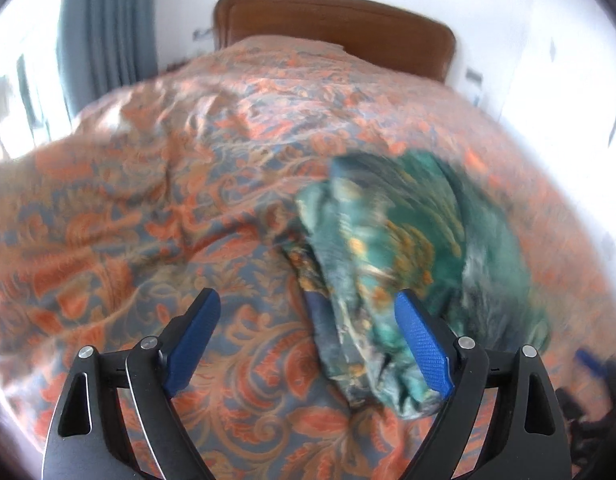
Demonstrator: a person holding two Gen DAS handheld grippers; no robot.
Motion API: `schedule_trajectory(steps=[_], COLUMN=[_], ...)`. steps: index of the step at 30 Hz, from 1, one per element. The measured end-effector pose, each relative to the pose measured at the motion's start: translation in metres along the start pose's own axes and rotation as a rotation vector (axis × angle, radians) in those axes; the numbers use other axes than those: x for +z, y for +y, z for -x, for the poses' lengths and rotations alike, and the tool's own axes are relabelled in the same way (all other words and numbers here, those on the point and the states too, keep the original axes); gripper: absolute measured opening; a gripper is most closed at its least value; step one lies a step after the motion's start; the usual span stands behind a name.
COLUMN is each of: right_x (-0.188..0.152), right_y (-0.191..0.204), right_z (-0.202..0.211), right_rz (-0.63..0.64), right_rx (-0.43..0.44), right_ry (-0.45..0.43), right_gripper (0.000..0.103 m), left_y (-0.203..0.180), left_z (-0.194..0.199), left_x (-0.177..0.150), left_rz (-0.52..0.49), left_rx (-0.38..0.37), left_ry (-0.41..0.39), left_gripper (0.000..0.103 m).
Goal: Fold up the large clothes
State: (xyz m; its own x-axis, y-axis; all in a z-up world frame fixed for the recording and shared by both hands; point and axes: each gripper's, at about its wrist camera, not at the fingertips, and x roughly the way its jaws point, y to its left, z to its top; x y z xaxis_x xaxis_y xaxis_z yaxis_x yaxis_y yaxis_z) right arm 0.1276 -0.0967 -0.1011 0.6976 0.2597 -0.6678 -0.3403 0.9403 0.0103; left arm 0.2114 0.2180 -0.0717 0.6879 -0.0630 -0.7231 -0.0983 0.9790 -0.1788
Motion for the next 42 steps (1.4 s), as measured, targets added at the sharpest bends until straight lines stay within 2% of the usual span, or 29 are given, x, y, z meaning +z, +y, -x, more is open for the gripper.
schedule_trajectory(steps=[2,4,6,8,10,12,15,19,25,32,39,42], right_x=[0.000,0.000,-0.001,-0.003,-0.004,-0.005,-0.005,-0.003,-0.004,-0.003,0.007,0.024], right_y=[-0.003,-0.008,-0.015,-0.023,-0.027,-0.028,-0.025,-0.019,-0.021,-0.023,-0.037,-0.069], right_z=[0.005,0.008,0.008,0.005,0.000,-0.004,-0.004,0.000,-0.008,-0.011,-0.021,-0.023], right_rz=[-0.001,-0.015,-0.047,-0.088,-0.117,-0.135,-0.127,-0.086,-0.103,-0.108,-0.149,-0.250], right_rx=[-0.003,-0.009,-0.008,-0.001,0.004,0.010,0.021,0.016,0.003,0.000,0.016,0.078], right_ry=[-0.015,-0.019,-0.013,0.003,0.021,0.036,0.045,0.035,0.057,0.061,0.065,0.030], right_gripper=[0.073,0.073,0.073,0.073,0.073,0.073,0.073,0.073,0.073,0.073,0.073,0.073], left_y=[0.043,0.074,0.086,0.081,0.071,0.065,0.069,0.062,0.050,0.062,0.037,0.031], left_z=[0.000,-0.004,-0.012,-0.021,-0.034,-0.051,-0.086,-0.111,-0.132,-0.148,-0.176,-0.184], left_x=[0.011,0.015,0.015,0.011,0.007,0.003,-0.005,-0.005,0.001,-0.003,0.005,0.012], left_rz=[0.156,0.272,0.313,0.310,0.295,0.305,0.392,0.388,0.402,0.488,0.424,0.399], left_rx=[-0.125,-0.206,-0.274,-0.327,-0.327,-0.293,-0.354,-0.357,-0.467,-0.582,-0.570,-0.558], left_ry=[0.022,0.051,0.078,0.102,0.120,0.143,0.216,0.254,0.277,0.291,0.365,0.385], left_gripper=[0.090,0.090,0.090,0.090,0.090,0.084,0.077,0.076,0.076,0.076,0.078,0.079])
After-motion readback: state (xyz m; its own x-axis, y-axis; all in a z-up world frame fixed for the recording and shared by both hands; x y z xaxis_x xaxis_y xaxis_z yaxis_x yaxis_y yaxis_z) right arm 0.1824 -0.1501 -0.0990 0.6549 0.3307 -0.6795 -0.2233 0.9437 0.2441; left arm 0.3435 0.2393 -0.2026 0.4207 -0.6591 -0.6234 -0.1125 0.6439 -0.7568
